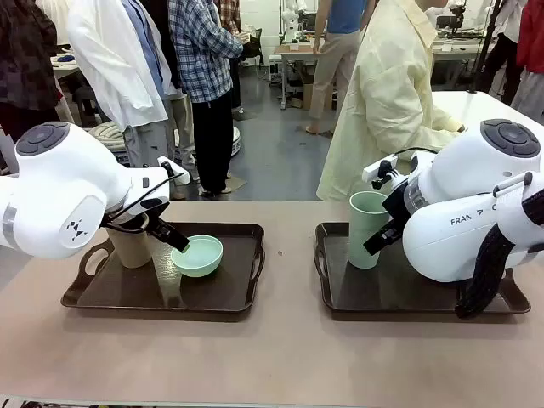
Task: Set up a tray with a mat and arrange the tableware.
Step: Pick up the Picnic Bowl and Reusable plastic cup from the Handle tray in front of the human's position and hold them in the air.
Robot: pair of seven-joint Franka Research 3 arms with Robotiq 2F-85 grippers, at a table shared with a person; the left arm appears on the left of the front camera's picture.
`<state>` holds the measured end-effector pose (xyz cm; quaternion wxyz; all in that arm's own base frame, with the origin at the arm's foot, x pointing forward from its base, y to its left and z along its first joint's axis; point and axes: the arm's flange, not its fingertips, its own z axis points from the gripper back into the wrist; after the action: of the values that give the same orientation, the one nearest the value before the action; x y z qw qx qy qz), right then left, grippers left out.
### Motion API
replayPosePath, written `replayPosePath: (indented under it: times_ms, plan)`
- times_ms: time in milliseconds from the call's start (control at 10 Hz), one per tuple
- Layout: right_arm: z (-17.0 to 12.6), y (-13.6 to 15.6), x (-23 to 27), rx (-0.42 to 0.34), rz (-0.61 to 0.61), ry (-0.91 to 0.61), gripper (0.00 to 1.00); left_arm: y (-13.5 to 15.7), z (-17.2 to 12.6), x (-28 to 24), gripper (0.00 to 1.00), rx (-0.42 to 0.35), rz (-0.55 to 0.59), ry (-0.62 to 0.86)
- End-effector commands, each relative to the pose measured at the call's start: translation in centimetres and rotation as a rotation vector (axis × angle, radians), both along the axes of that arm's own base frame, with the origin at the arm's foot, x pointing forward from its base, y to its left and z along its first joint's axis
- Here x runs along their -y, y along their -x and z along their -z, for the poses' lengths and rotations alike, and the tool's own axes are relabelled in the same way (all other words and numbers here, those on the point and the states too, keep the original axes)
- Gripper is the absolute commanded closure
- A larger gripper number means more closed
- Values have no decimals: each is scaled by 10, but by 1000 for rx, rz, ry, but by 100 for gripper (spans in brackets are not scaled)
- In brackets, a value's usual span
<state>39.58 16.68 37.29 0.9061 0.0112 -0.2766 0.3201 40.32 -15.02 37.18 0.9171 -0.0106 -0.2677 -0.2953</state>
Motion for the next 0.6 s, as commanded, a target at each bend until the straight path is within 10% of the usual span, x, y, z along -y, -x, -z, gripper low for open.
replayPosePath:
  times_ms: [0,500]
  plan:
    - [0,0,0,0,0,0,0,0,0,0,0,0,0,0]
    - [0,0,0,0,0,0,0,0,0,0,0,0,0,0]
